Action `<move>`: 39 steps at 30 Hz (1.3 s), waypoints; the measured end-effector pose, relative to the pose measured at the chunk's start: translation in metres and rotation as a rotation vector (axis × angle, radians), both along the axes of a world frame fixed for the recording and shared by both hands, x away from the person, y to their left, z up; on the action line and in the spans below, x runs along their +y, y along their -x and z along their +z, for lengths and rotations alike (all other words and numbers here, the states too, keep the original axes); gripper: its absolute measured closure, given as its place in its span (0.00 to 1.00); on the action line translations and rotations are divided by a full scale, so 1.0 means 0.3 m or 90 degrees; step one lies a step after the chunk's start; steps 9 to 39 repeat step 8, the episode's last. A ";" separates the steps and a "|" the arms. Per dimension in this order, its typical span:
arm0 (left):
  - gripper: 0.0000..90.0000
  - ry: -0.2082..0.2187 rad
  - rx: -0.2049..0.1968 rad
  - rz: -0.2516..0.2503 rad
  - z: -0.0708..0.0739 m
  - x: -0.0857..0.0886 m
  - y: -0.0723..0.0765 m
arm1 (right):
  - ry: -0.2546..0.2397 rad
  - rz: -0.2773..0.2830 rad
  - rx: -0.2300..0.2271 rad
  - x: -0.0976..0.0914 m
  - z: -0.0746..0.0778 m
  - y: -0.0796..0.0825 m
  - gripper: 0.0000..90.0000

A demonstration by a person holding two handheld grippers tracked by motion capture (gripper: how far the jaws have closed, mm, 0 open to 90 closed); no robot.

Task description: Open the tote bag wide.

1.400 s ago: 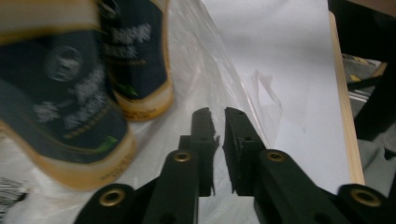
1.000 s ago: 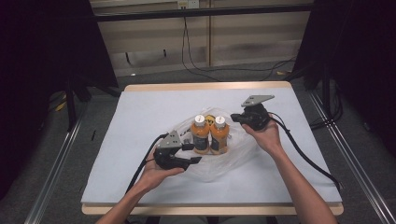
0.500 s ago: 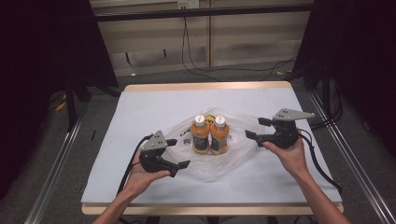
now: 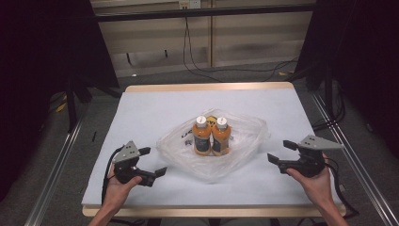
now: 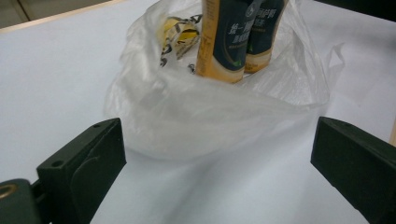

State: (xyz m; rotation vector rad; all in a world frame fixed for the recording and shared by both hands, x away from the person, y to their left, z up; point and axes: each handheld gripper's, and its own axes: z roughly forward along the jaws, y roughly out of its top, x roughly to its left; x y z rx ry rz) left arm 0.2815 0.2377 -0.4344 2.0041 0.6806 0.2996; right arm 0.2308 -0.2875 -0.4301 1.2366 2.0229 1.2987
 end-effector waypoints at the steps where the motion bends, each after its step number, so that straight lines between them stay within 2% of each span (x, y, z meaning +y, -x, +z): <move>1: 0.03 -0.001 0.000 0.009 -0.005 0.013 0.005 | -0.001 -0.009 0.002 -0.011 -0.003 0.011 0.19; 5: 0.03 -0.005 0.018 0.035 -0.033 0.063 0.020 | -0.029 -0.043 0.006 -0.071 -0.011 0.059 0.18; 8: 0.03 -0.011 0.034 0.065 -0.066 0.104 0.019 | -0.016 -0.067 -0.006 -0.096 -0.010 0.089 0.15; 39: 0.03 -0.011 0.034 0.065 -0.066 0.104 0.019 | -0.016 -0.067 -0.006 -0.096 -0.010 0.089 0.15</move>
